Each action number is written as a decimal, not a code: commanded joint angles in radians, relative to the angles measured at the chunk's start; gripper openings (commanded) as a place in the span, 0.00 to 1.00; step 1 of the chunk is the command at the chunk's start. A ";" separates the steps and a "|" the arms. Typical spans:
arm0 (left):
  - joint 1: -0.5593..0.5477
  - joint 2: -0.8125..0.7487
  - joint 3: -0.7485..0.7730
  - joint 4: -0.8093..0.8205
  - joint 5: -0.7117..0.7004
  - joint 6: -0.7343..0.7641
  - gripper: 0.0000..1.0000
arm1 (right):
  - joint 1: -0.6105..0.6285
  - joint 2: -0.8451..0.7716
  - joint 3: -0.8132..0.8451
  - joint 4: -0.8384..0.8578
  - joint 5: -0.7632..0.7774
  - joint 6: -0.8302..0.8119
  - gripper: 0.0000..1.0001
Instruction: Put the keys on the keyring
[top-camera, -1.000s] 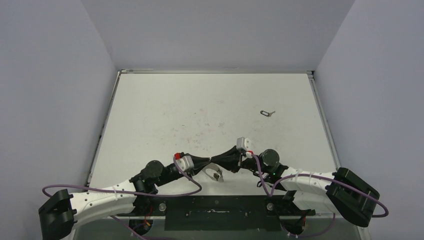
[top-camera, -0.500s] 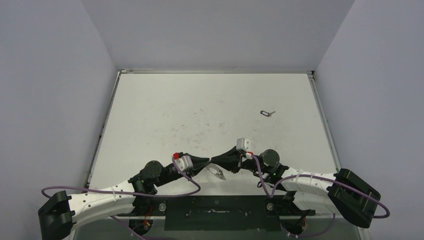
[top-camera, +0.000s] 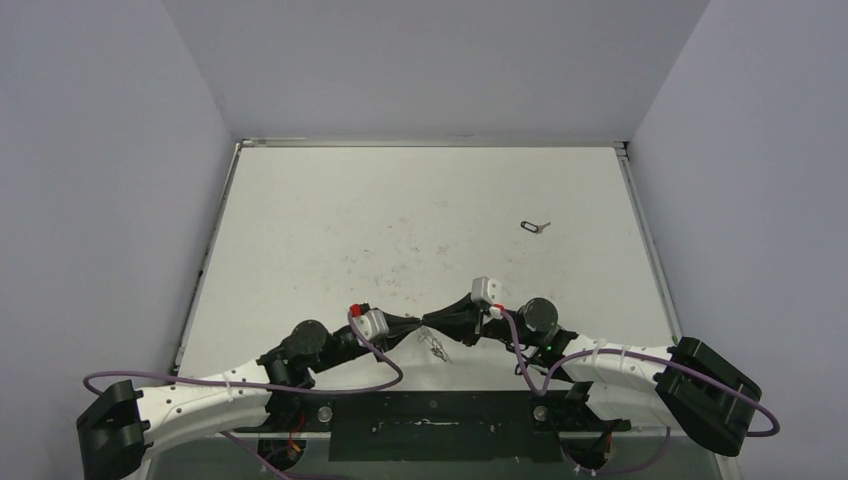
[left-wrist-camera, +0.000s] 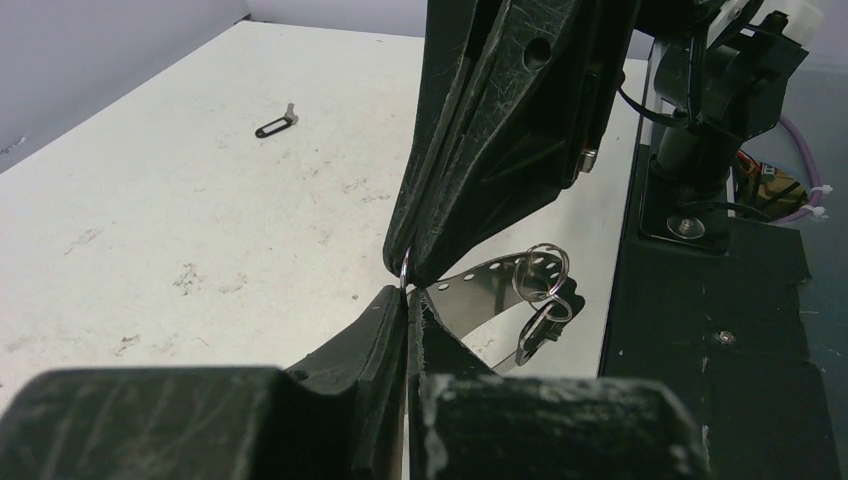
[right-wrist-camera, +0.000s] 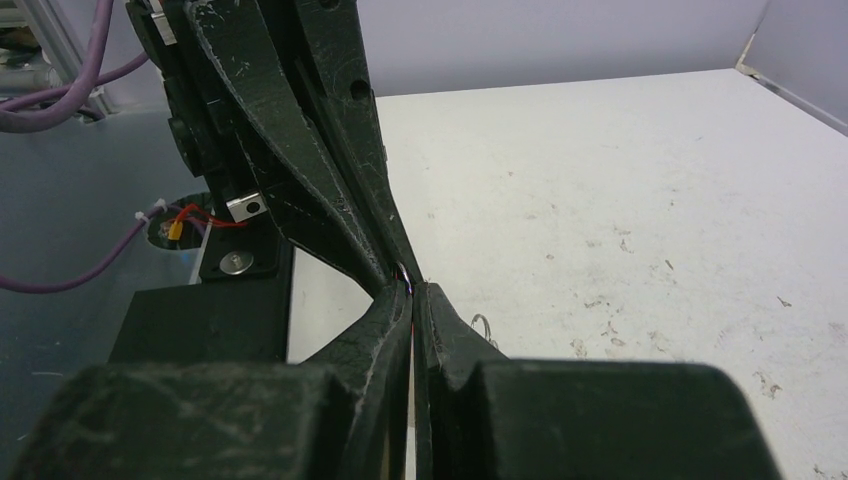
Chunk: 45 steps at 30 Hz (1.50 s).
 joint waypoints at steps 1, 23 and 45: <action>-0.004 -0.017 0.079 0.050 -0.042 -0.002 0.00 | 0.012 -0.021 0.038 -0.011 -0.053 -0.013 0.04; -0.005 0.109 0.454 -0.776 -0.032 0.099 0.00 | 0.006 -0.251 0.127 -0.479 -0.005 -0.236 0.46; -0.010 0.302 0.696 -1.105 -0.007 0.199 0.00 | -0.005 -0.005 0.137 -0.190 -0.039 -0.148 0.32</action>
